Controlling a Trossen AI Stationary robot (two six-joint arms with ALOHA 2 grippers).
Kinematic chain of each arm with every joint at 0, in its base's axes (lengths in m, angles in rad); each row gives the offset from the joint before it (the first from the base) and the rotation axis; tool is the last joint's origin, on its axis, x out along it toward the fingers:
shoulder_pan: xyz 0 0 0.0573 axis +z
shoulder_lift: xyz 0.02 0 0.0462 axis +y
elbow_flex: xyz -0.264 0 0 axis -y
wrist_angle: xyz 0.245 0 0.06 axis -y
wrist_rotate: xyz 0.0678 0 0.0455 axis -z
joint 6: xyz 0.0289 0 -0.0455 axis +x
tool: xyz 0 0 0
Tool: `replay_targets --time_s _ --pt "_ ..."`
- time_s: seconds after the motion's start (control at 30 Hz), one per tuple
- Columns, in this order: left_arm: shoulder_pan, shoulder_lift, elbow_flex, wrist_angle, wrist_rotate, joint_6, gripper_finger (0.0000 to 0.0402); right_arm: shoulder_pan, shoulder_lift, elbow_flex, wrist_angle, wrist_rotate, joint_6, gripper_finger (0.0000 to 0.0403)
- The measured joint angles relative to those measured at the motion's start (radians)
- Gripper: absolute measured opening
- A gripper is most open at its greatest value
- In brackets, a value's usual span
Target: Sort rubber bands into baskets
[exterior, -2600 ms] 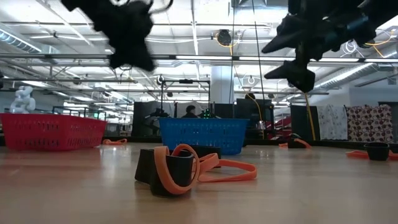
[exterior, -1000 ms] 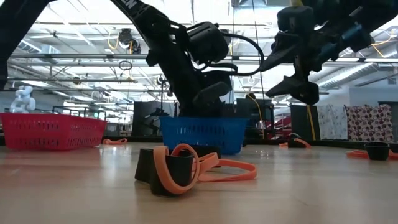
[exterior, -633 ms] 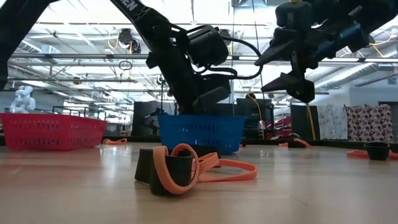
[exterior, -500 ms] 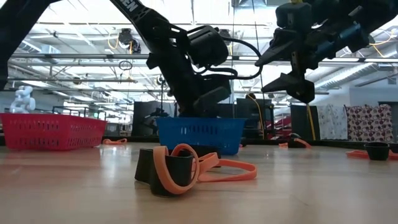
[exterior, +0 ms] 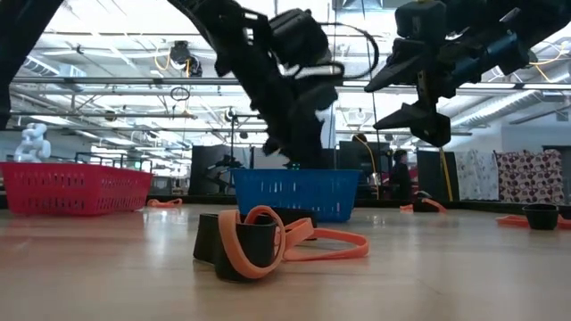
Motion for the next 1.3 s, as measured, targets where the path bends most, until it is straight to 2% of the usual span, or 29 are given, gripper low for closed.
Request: replay_targets --time_s 0.23,0.47,0.6,0.73,0.83,1.0,1.07,1.17,1.3 --pt "-0.010 -0.157 0.005 -0.113 -0.049 0.026 0.0001 0.021 0.000 0.000 0.005 0.003 0.011 0.0251" --pt "-0.014 -0.329 0.002 -0.417 -0.176 0.017 0.0001 0.021 0.000 0.000 0.043 0.006 0.016 0.0251" --pt "-0.027 -0.402 0.000 -0.653 -0.243 -0.059 0.0000 0.020 -0.001 0.000 0.044 0.023 0.019 0.0251" --pt "-0.061 -0.476 -0.018 -0.894 -0.249 -0.181 0.0000 0.021 -0.001 0.000 0.048 0.031 0.045 0.0251" --pt "-0.101 -0.541 -0.077 -1.008 -0.246 -0.300 0.0000 0.028 -0.001 0.000 0.064 0.030 0.053 0.0251" --pt "-0.151 -0.674 -0.239 -1.010 -0.234 -0.482 0.0000 0.033 -0.001 0.000 0.102 0.027 0.047 0.0251" --pt "-0.155 -0.723 -0.317 -0.950 -0.231 -0.532 0.0000 0.032 -0.001 0.000 0.105 0.028 0.047 0.0251" --pt "-0.147 -0.779 -0.439 -0.855 -0.193 -0.552 0.0000 0.032 -0.001 0.000 0.110 0.054 0.052 0.0251" --pt "-0.117 -0.807 -0.566 -0.753 -0.160 -0.550 0.0000 0.026 -0.001 0.000 0.110 0.140 0.106 0.0251"
